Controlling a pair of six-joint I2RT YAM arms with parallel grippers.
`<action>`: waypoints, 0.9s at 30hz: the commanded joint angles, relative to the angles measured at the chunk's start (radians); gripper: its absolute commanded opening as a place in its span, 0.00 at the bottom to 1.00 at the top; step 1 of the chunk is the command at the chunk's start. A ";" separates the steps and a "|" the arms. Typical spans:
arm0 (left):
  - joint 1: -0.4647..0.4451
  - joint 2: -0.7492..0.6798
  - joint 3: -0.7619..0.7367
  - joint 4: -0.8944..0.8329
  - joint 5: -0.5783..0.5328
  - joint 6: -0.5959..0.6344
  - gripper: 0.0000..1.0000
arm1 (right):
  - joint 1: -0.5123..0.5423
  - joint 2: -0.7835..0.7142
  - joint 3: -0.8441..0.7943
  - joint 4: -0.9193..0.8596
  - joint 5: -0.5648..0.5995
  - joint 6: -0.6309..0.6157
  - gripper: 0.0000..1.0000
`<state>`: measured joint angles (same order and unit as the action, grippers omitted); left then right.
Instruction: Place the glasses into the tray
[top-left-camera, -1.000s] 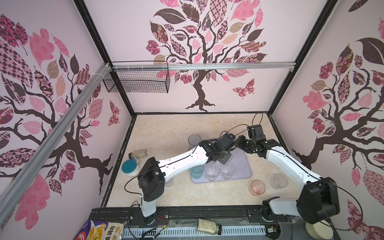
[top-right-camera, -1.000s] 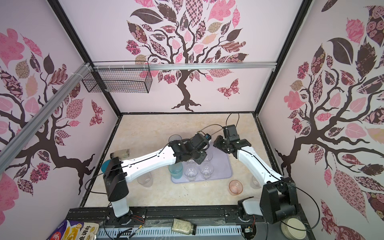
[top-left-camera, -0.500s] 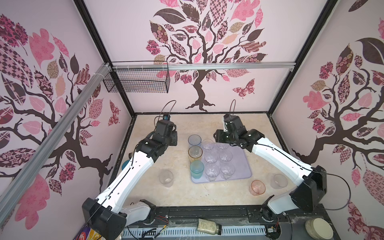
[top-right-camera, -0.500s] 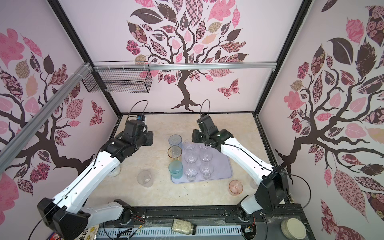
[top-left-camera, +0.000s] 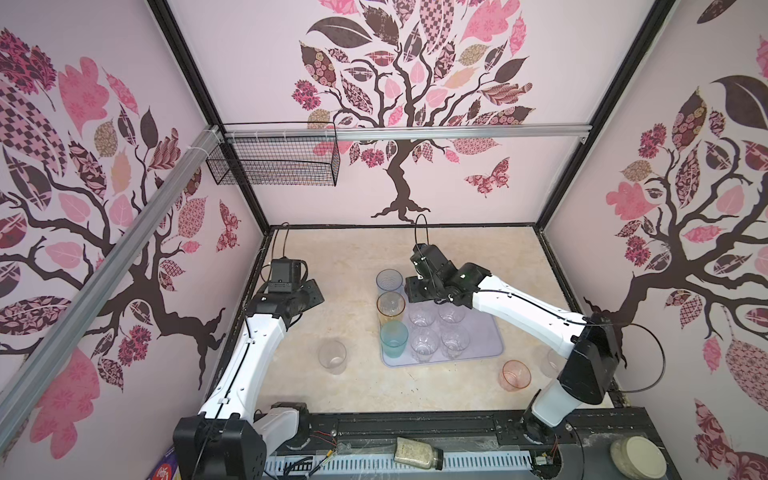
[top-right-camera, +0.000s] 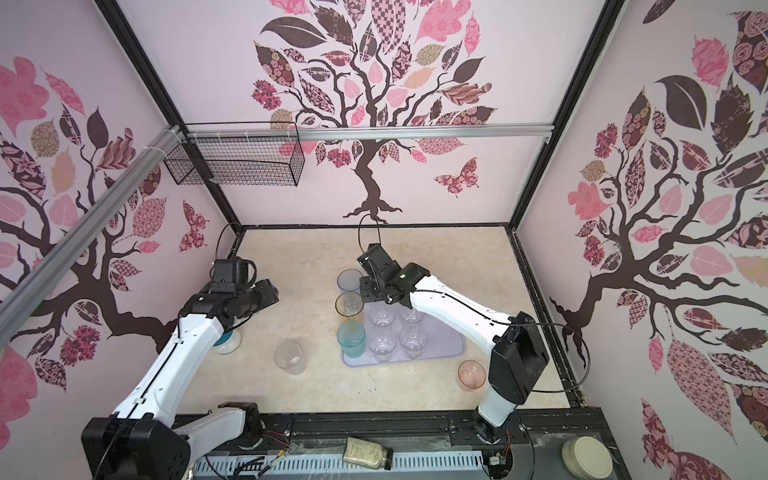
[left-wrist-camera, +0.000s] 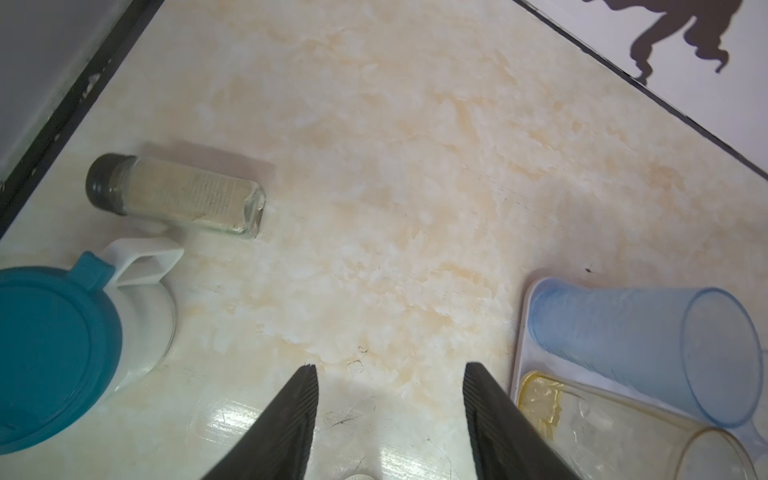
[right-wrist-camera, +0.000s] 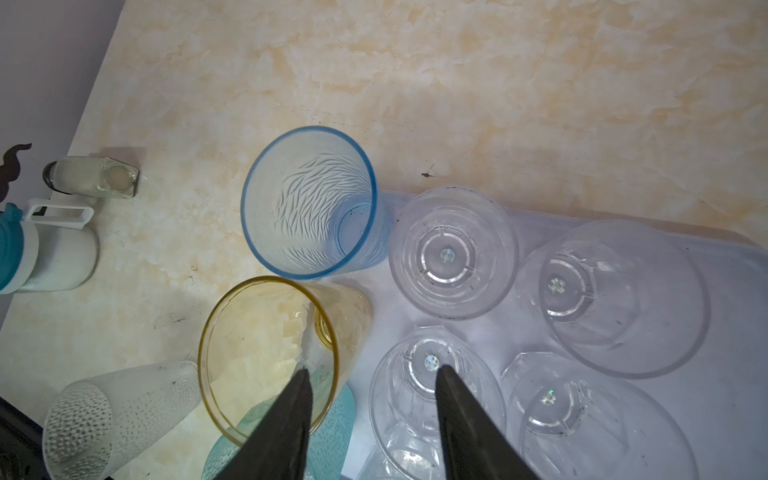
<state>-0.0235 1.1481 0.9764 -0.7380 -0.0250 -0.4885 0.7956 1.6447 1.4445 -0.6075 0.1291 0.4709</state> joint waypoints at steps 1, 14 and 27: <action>0.007 0.013 -0.031 0.029 0.027 -0.046 0.61 | 0.004 -0.010 -0.024 -0.019 0.023 0.011 0.52; 0.004 -0.031 -0.183 0.061 -0.001 -0.159 0.69 | 0.005 0.007 -0.020 -0.038 0.030 0.015 0.52; -0.121 -0.042 -0.331 0.226 0.052 -0.255 0.62 | 0.164 0.101 0.207 -0.111 0.198 -0.057 0.51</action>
<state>-0.1314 1.0996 0.6861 -0.6041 -0.0147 -0.7074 0.9195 1.7100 1.5787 -0.6773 0.2611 0.4438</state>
